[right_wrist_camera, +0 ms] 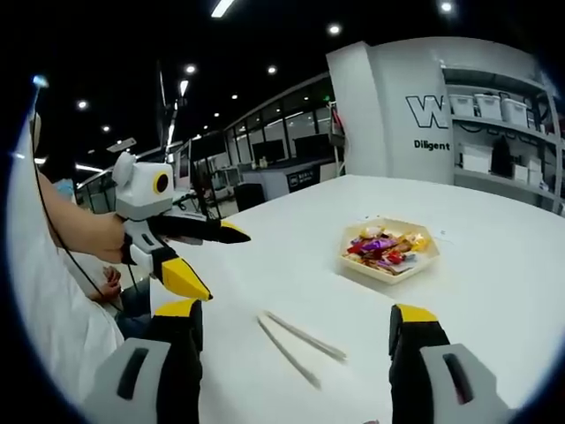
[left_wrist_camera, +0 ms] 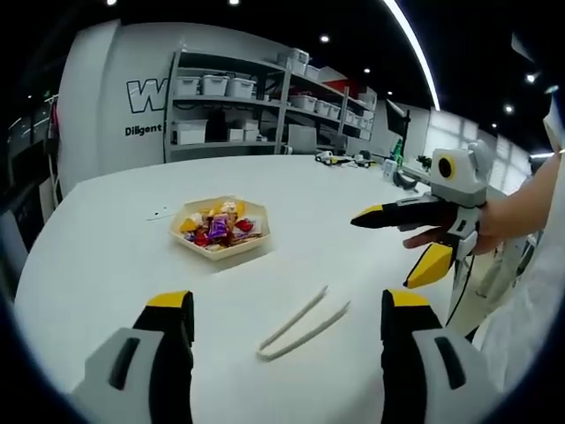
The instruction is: Place the target food into the container with the food tongs after gripping and lifting it, then release it inside without dropping or visibly crushing the food.
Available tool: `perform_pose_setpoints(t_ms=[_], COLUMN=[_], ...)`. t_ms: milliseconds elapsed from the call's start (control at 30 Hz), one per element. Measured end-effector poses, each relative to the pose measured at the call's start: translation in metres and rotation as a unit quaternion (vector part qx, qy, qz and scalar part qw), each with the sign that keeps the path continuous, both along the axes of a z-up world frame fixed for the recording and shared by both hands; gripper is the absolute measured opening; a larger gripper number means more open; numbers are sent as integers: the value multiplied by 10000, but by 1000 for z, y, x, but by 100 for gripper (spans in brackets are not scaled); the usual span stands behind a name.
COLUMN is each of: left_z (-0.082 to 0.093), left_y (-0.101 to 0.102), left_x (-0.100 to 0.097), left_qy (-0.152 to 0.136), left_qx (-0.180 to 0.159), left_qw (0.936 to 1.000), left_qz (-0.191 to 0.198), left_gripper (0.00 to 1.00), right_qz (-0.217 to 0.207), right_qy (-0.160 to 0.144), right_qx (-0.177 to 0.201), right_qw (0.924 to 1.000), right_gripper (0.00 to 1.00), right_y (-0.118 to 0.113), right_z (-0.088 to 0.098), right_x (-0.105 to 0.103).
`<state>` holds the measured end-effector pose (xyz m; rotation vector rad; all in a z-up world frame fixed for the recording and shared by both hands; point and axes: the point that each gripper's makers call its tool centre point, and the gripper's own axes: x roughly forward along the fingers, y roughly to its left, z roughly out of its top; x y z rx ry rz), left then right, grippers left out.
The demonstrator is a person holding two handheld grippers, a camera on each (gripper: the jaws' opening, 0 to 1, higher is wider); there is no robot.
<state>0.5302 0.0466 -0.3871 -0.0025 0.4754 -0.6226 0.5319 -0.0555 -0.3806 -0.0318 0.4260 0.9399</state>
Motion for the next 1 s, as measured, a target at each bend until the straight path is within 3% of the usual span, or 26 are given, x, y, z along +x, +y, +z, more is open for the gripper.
perform_pose_setpoints(t_ms=[333,567,1000], left_z=[-2,6,5], left_y=[4,10,2], left_x=[-1,4,0], left_qy=[-42,-171,-308], left_qx=[48,-18,-78], left_qw=[10000,9997,9992], left_qz=[71,196,236], left_gripper=[83,84,84], right_qz=[-26,63,19], right_qy=[-88,-241,-463], right_qx=[18,-9,59], right_qw=[10000,9997,9989], right_gripper=[87,87,88], right_y=[-2,2,8], right_z=[3,11,17], right_x=[3,5,3])
